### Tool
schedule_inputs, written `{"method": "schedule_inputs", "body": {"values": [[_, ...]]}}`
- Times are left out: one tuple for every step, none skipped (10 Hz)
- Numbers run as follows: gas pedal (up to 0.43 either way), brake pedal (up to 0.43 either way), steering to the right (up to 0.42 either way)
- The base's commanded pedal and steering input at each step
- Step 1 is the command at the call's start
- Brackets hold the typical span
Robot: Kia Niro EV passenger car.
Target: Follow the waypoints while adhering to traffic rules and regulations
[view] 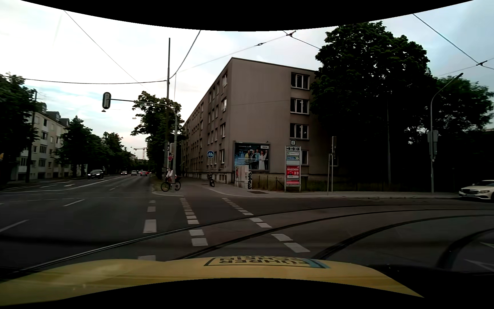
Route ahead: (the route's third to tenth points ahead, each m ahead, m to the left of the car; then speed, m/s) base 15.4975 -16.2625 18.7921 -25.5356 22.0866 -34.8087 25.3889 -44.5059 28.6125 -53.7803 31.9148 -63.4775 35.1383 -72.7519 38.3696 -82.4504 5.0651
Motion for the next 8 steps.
{"method": "schedule_inputs", "body": {"values": [[0.0, 0.043, 0.32], [0.0, 0.0, 0.323], [0.0, 0.0, 0.326], [0.0, 0.0, 0.324], [0.0, 0.0, 0.322], [0.0, 0.0, 0.33], [0.0, 0.0, 0.343], [0.0, 0.0, 0.355]]}}
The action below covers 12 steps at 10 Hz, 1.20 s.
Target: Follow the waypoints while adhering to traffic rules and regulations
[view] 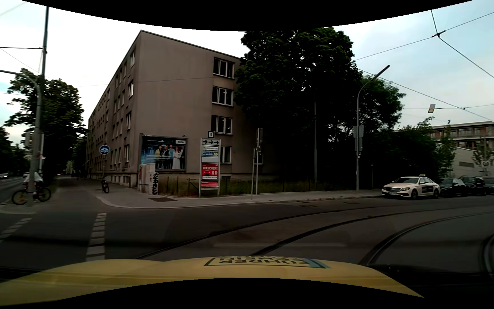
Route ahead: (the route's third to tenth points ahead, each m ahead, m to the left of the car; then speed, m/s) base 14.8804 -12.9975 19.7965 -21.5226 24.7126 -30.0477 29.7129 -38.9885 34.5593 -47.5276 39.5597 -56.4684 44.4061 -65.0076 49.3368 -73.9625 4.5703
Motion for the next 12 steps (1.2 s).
{"method": "schedule_inputs", "body": {"values": [[0.02, 0.0, 0.364], [0.02, 0.0, 0.368], [0.02, 0.0, 0.369], [0.02, 0.0, 0.374], [0.02, 0.0, 0.385], [0.02, 0.0, 0.397], [0.02, 0.0, 0.402], [0.02, 0.0, 0.403], [0.02, 0.0, 0.401], [0.02, 0.0, 0.4], [0.02, 0.0, 0.395], [0.039, 0.0, 0.383]]}}
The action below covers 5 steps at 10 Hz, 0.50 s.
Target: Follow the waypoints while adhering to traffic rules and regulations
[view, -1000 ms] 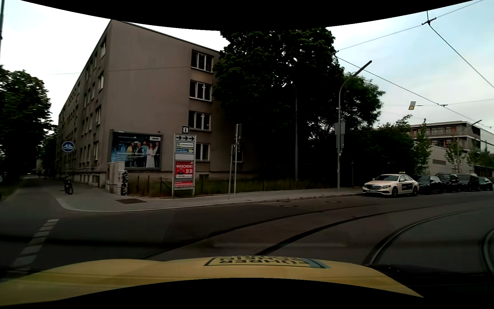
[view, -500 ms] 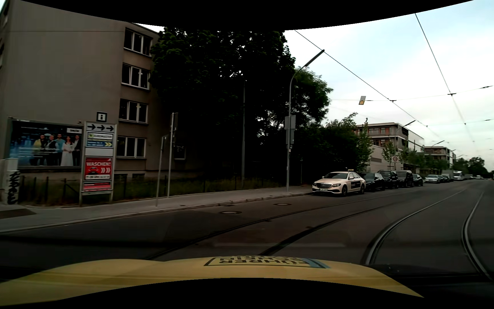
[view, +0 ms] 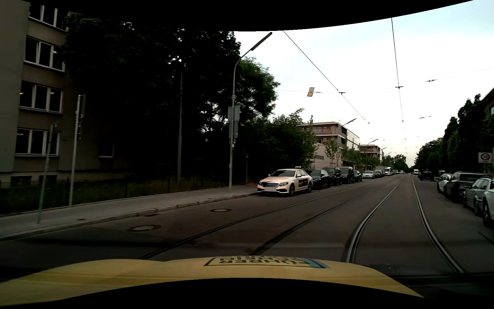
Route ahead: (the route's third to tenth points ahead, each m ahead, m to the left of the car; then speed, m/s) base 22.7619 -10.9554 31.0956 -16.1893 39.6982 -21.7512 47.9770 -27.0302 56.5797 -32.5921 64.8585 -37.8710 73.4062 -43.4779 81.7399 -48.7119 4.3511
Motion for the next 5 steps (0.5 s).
{"method": "schedule_inputs", "body": {"values": [[0.047, 0.0, 0.372], [0.067, 0.0, 0.367], [0.079, 0.0, 0.361], [0.079, 0.0, 0.357], [0.079, 0.0, 0.357]]}}
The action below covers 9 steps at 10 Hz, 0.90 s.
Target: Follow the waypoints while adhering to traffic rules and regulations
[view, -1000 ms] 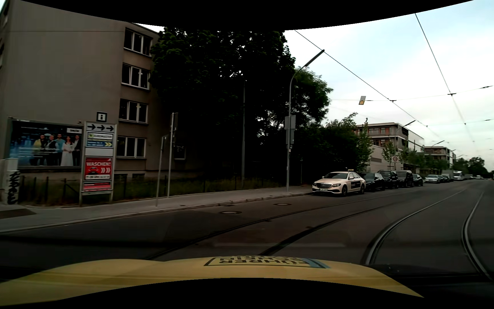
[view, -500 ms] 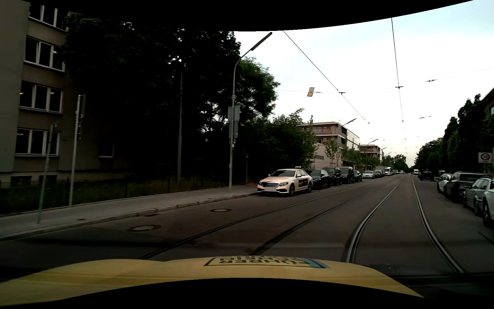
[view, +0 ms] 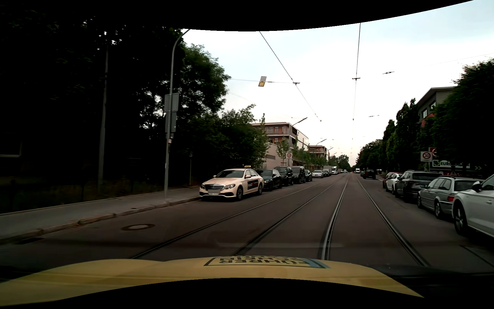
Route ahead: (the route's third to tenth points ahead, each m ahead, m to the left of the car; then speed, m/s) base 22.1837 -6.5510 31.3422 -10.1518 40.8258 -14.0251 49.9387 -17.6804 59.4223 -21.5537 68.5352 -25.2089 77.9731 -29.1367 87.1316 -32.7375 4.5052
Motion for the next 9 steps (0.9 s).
{"method": "schedule_inputs", "body": {"values": [[0.079, 0.0, 0.354], [0.087, 0.0, 0.337], [0.087, 0.0, 0.316], [0.087, 0.0, 0.288], [0.098, 0.0, 0.259], [0.11, 0.0, 0.236], [0.11, 0.0, 0.22], [0.11, 0.0, 0.215], [0.11, 0.0, 0.201]]}}
